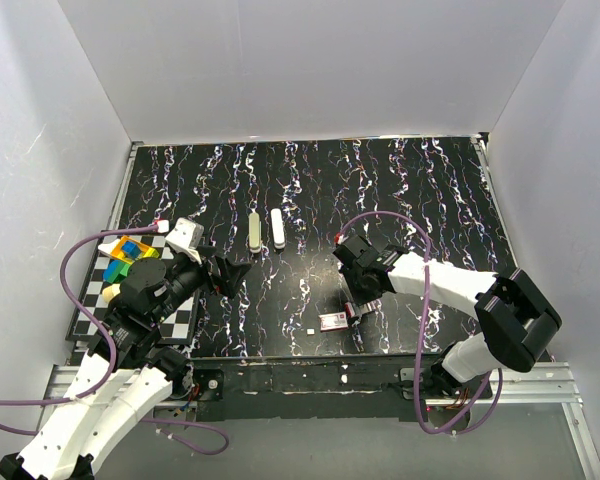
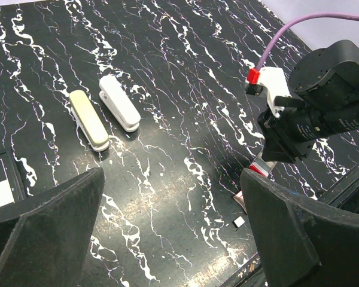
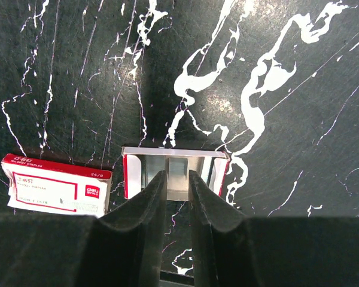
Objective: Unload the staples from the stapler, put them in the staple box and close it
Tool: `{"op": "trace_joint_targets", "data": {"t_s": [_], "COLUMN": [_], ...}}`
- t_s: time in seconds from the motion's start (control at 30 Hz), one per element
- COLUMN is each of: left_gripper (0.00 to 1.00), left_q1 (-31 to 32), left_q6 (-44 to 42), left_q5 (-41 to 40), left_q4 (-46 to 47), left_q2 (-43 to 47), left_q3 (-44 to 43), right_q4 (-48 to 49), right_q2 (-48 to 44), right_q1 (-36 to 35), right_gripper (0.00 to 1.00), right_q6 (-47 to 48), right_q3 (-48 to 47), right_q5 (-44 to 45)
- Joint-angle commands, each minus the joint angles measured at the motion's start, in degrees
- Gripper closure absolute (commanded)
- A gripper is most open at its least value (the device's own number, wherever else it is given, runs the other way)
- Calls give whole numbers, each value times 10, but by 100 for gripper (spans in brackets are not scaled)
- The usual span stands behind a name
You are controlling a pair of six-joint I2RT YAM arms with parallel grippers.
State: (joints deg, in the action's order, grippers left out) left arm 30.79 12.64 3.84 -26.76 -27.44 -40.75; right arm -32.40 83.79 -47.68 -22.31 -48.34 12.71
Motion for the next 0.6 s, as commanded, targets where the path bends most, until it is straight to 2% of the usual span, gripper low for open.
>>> {"op": "trace_joint_targets", "data": {"t_s": [0.0,0.33,0.57], "left_gripper": [2,2,2], "left_q1": [-4,-4,-4], "left_q6": [-2,-2,0], "left_q5": [-2,-2,-7], "left_q4": [0,0,0], "left_q2": [-4,-5,-1], "left_q3": [2,2,2], "right_q4": [12,-10,-18], "right_q2": [-4,-29,-61], "right_q1": [1,1,-14], "right_gripper": [71,69,69], "right_q6": [-5,4,38], "right_q3": [-23,-54,-83], "right_q5": [5,5,-56]}}
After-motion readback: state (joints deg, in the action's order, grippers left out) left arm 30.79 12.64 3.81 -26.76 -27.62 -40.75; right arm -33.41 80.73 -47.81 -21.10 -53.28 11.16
